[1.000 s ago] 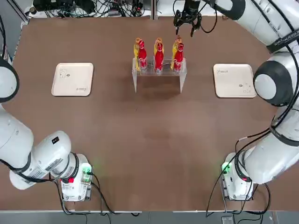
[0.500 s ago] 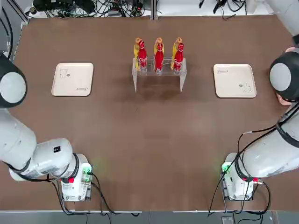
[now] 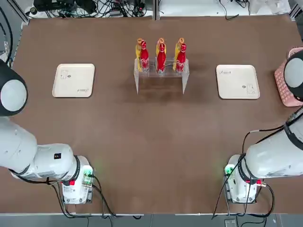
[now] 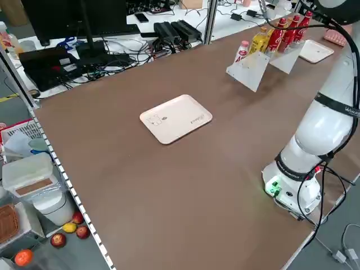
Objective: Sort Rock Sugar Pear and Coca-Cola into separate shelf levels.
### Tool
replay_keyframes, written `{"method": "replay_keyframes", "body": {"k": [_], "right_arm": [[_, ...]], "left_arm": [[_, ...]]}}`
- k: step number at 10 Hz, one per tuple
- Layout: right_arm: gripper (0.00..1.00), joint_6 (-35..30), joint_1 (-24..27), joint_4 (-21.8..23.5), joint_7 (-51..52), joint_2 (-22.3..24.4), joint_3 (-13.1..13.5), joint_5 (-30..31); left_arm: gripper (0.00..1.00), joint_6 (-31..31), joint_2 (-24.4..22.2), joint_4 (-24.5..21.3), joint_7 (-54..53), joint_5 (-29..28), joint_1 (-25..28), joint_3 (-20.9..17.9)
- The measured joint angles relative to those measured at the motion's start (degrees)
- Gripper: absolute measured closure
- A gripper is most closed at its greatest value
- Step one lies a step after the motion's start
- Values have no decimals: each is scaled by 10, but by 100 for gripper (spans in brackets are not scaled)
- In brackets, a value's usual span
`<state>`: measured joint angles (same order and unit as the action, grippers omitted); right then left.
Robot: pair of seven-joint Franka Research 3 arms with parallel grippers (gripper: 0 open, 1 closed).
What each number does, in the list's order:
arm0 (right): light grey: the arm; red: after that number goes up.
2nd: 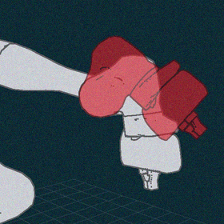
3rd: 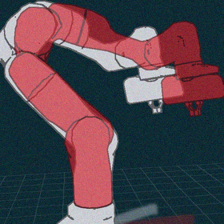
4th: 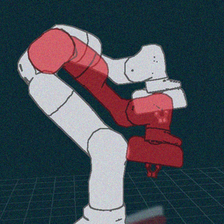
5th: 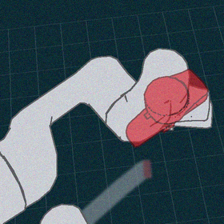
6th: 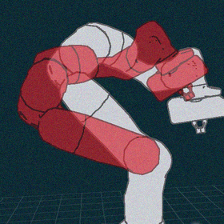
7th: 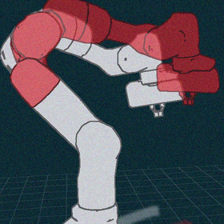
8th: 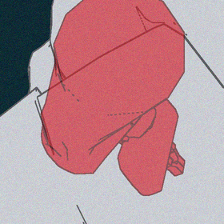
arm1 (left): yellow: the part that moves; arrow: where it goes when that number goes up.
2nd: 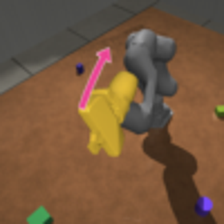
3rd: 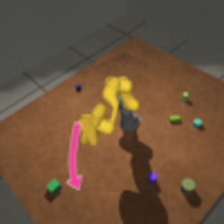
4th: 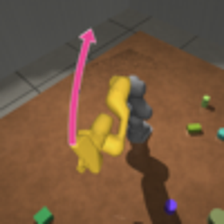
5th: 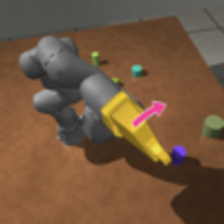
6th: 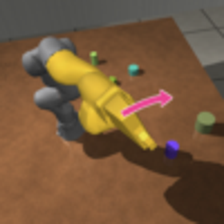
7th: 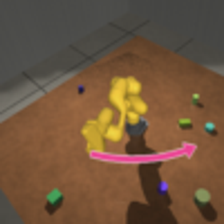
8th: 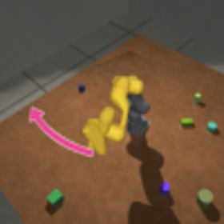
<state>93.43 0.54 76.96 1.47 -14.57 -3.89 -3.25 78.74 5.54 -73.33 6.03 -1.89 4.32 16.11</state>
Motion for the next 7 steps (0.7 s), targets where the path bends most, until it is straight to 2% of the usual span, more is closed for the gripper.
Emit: {"method": "replay_keyframes", "body": {"k": [2,4,7], "right_arm": [[0,-70,2,-4,-2,46,5,40],[0,-140,5,-4,-18,91,14,45],[0,-145,9,-2,-28,113,15,45]], "left_arm": [[0,-1,-6,0,0,0,1,-3],[0,-2,-7,0,2,2,3,-7],[0,-2,-7,-2,-1,2,21,-8]]}}
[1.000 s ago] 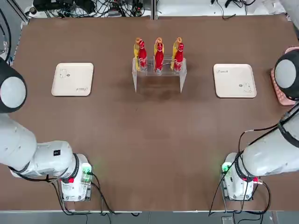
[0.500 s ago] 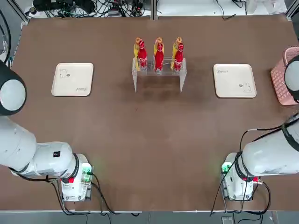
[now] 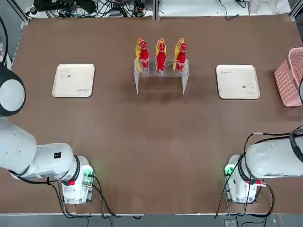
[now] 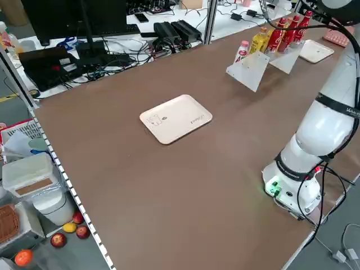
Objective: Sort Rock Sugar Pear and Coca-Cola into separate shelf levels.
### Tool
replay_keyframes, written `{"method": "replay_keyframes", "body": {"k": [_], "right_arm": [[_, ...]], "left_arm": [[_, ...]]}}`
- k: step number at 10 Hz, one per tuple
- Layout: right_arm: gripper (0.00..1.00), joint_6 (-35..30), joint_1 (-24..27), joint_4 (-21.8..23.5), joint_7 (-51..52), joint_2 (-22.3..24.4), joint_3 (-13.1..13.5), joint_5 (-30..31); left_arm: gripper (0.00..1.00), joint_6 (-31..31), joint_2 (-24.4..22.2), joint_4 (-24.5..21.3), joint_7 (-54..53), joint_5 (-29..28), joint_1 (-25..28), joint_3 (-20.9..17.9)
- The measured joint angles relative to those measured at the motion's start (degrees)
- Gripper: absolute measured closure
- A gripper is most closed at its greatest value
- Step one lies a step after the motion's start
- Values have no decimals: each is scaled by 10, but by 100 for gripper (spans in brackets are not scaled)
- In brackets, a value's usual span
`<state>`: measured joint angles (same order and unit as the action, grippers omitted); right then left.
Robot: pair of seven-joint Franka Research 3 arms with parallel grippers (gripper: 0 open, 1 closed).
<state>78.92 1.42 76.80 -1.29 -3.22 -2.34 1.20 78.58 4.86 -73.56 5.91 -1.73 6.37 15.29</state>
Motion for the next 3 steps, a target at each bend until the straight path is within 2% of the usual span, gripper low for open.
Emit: {"method": "replay_keyframes", "body": {"k": [3], "right_arm": [[0,31,0,25,-1,4,8,0]], "left_arm": [[0,0,0,-1,0,0,0,0]]}}
